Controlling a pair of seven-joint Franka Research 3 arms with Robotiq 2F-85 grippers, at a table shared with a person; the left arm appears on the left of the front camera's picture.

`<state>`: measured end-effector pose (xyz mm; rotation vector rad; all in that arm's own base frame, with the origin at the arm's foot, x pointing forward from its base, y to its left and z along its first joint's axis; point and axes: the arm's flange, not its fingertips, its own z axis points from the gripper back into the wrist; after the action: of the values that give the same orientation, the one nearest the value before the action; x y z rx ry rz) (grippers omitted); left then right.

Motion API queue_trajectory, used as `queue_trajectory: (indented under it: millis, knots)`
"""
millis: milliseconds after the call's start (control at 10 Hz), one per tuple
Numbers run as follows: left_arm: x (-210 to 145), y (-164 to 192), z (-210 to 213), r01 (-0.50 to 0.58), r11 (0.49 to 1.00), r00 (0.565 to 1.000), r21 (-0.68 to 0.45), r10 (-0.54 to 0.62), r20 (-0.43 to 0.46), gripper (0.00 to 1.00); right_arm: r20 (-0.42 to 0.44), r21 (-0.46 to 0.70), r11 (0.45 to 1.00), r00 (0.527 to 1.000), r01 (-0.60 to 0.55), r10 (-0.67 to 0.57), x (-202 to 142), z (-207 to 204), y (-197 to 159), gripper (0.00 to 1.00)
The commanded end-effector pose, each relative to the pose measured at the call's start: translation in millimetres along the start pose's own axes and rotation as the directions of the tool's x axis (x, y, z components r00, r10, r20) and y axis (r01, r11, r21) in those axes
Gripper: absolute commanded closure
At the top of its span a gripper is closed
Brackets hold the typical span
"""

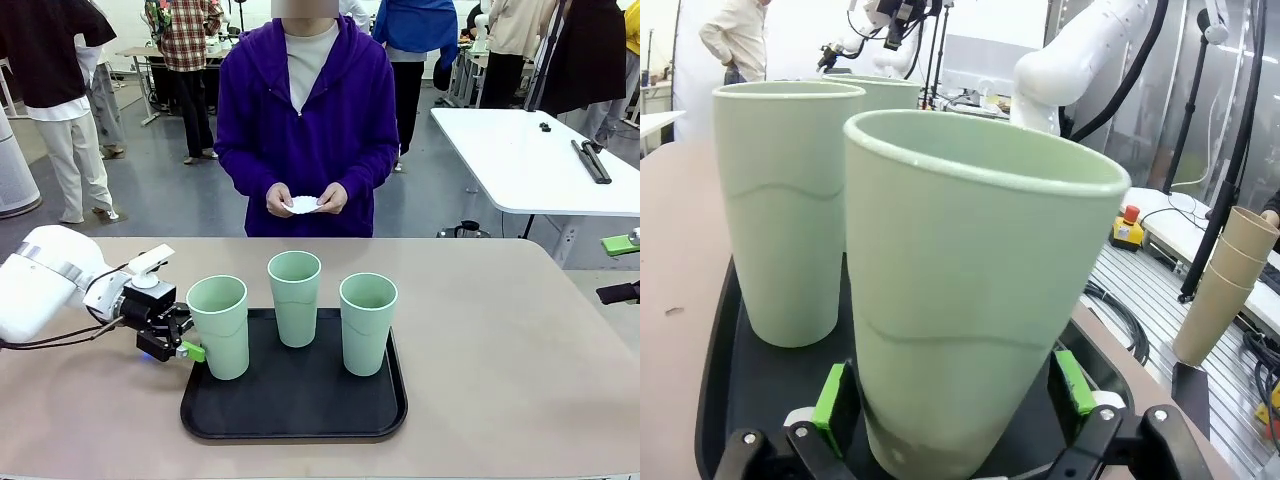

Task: Place coasters on the table and set cups on them.
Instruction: Pick up one Reusable plastic cup and place it on a coaster set by the human.

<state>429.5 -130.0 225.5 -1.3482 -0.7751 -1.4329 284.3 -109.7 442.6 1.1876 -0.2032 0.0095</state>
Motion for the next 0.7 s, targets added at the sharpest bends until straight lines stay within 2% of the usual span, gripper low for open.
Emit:
queue_trajectory:
  millis: [0, 300, 500, 600]
  knots:
    - [0.8, 10.2, -13.2, -0.007, 1.0, 1.0, -0.021, 0.006, -0.028, 0.0, -0.001, 0.004, 1.0, 1.0, -0.001, 0.001, 0.3, -0.3, 0.0, 0.0]
    - [1.0, 12.2, -29.2, 0.018, 0.999, 0.999, -0.033, -0.02, -0.045, 0.0, -0.001, 0.004, 1.0, 1.0, -0.001, 0.001, 0.3, -0.3, 0.0, 0.0]
    - [3.1, 8.5, -24.0, 0.061, 0.998, 0.998, -0.025, -0.062, -0.008, 0.0, -0.001, 0.004, 1.0, 1.0, -0.001, 0.001, 0.3, -0.3, 0.0, 0.0]
    - [3.8, 5.3, -20.4, 0.079, 0.996, 0.997, -0.043, -0.079, -0.004, 0.6, -0.001, 0.004, 1.0, 1.0, -0.001, 0.001, 0.3, -0.3, 0.0, 0.0]
